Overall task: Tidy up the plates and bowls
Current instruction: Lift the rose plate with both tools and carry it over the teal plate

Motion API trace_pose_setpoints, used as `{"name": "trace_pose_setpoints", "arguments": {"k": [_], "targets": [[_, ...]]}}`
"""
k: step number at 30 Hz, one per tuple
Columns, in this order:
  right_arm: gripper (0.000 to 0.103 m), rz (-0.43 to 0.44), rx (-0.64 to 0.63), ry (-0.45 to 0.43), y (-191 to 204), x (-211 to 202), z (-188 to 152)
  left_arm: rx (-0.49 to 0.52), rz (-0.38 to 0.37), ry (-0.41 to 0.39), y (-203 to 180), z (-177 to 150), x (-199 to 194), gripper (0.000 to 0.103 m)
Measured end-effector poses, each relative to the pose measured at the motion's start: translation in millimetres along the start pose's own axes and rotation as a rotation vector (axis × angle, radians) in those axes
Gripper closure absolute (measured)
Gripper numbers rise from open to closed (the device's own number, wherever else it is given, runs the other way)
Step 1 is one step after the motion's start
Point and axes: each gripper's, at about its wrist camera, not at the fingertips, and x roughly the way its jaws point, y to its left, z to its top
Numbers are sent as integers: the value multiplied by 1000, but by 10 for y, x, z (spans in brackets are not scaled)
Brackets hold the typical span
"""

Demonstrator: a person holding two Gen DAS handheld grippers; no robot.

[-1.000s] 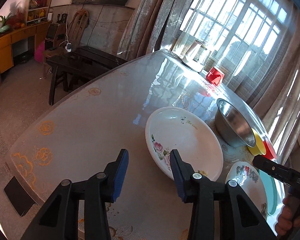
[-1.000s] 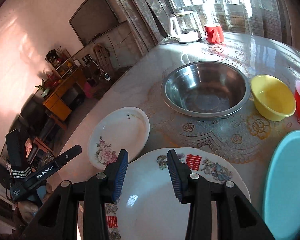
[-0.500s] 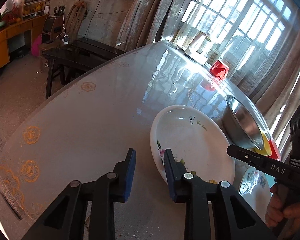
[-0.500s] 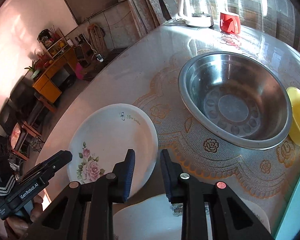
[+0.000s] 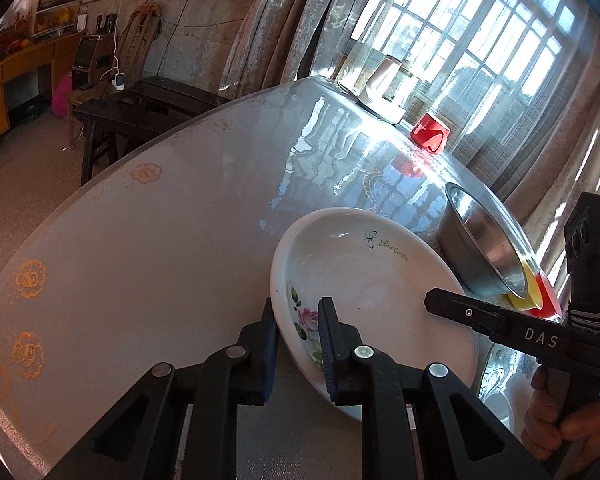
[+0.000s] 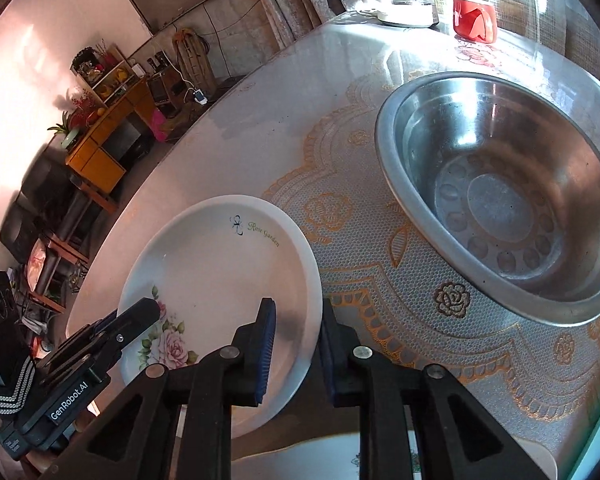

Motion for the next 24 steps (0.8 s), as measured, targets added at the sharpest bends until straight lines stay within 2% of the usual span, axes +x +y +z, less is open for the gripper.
{"name": "trace_pose_setpoints", "arguments": {"k": [9, 17, 24], "targets": [[82, 60, 26, -72, -25, -259, -55, 19, -24, -43, -110, 37, -234, 84], [81, 85, 70, -142, -195, -625, -228, 83, -34, -76, -423, 18, -435, 84], [81, 93, 126, -184, -395, -893, -436, 149, -48, -74, -725, -76, -496, 84]]}}
